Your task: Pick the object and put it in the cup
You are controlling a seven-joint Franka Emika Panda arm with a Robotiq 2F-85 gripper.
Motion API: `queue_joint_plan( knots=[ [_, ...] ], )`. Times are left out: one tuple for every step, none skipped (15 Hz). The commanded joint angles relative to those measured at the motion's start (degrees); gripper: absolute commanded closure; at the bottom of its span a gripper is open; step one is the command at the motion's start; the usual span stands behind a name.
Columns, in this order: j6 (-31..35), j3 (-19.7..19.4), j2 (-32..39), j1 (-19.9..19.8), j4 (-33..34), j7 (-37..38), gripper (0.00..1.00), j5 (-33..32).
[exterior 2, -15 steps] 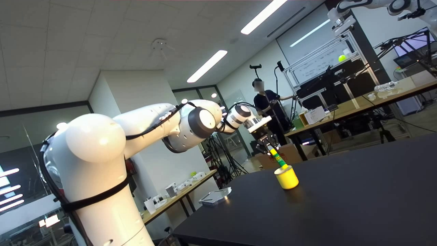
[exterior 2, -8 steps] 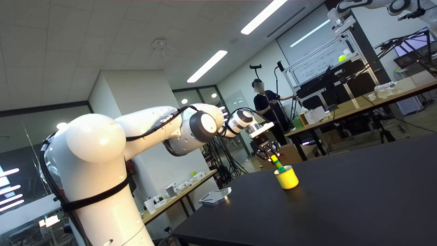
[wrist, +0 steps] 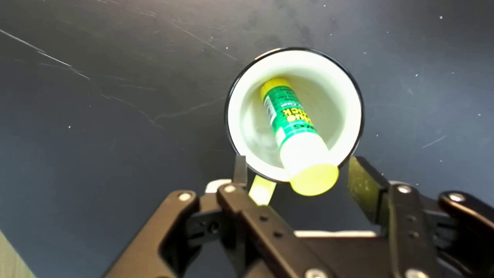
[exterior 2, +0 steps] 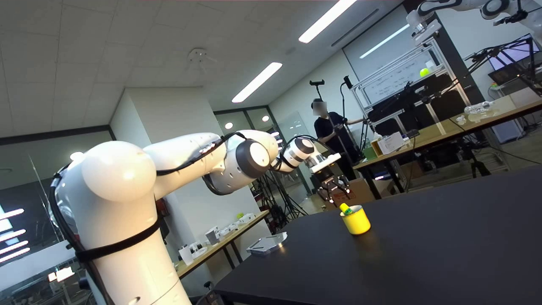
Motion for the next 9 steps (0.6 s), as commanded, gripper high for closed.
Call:
queue_joint_plan(
  knots=[
    [1.6, -0.3, -1.9, 0.3, -0.8, 0.6, 0.01, 0.2],
    [2.3, -0.3, -2.2, 0.4, -0.8, 0.6, 0.0, 0.2],
    [2.8, -0.4, -2.5, 0.4, -0.8, 0.6, 0.0, 0.2],
    [3.2, -0.3, -2.8, 0.5, -0.9, 0.4, 0.0, 0.2],
    [3.4, -0.3, -2.0, 0.4, -1.5, 0.2, 0.0, 0.2],
    [3.4, -0.3, -2.0, 0.4, -1.0, 0.1, 0.0, 0.2],
    [2.8, -0.3, -1.4, 0.3, 0.0, -0.1, 0.0, 0.2],
    [3.1, 0.0, -1.4, 0.3, -0.4, 0.0, 0.0, 0.0],
    [3.2, 0.0, -1.4, 0.3, -0.7, 0.0, 0.0, 0.0]
  ],
)
